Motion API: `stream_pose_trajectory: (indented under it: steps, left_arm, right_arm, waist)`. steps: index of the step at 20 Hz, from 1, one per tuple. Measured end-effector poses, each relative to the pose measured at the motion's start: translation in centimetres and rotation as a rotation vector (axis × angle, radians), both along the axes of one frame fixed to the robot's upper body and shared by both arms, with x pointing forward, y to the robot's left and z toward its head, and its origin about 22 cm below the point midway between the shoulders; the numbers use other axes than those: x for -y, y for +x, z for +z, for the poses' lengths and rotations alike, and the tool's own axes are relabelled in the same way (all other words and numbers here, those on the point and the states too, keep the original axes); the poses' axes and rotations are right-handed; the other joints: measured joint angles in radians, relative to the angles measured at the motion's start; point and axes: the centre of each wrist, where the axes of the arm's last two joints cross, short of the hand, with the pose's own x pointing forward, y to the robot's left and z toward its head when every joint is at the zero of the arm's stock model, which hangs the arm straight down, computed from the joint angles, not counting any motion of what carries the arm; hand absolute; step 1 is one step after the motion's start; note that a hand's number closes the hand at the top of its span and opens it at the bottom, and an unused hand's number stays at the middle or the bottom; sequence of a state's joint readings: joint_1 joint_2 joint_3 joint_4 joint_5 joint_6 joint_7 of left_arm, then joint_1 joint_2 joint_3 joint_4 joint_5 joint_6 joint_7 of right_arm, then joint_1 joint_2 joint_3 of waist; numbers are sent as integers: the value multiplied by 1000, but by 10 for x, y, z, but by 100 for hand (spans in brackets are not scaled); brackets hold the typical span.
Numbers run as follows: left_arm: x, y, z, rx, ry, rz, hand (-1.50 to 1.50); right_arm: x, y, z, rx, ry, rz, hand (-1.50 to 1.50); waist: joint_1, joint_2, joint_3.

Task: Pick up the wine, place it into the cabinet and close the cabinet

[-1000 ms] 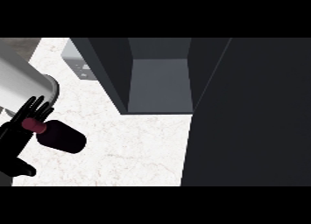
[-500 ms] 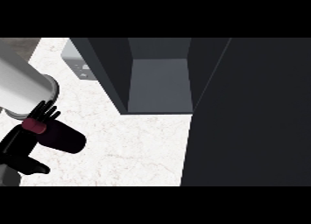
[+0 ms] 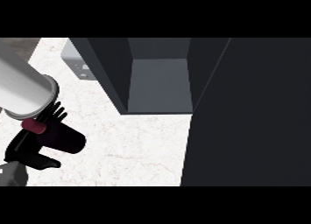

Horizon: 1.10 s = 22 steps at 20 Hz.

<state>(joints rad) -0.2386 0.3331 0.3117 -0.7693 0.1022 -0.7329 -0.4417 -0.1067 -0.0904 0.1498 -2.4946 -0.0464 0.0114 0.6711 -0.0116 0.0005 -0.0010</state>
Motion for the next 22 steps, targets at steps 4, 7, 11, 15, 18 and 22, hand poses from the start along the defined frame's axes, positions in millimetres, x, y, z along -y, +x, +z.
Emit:
stream_pose_trajectory:
  steps: [4,7,11,15,18,22]
  left_arm:
    - [8,-1,-14,-20,6,0,-150]
    - [14,5,-16,-20,1,3,-150]
    - [11,5,-16,-20,-11,6,-150]
    - [14,8,-21,-32,-38,7,150]
    - [19,8,-24,-38,-63,-21,150]
    - [22,9,-23,-31,-43,-73,150]
  right_arm:
    - [2,-1,-4,3,-11,-2,-150]
    - [0,-1,-2,1,-10,9,-150]
    - [1,0,-1,7,-13,4,-150]
    - [2,0,-1,14,-12,0,-150]
    - [0,-1,-3,3,-8,11,-150]
    - [-2,-1,-4,2,-3,19,-150]
  waist:
    - [-3,1,0]
    - [-4,0,-1]
    - [-2,0,0]
    - [-6,1,-1]
    - [-7,0,-1]
    - [-5,0,-1]
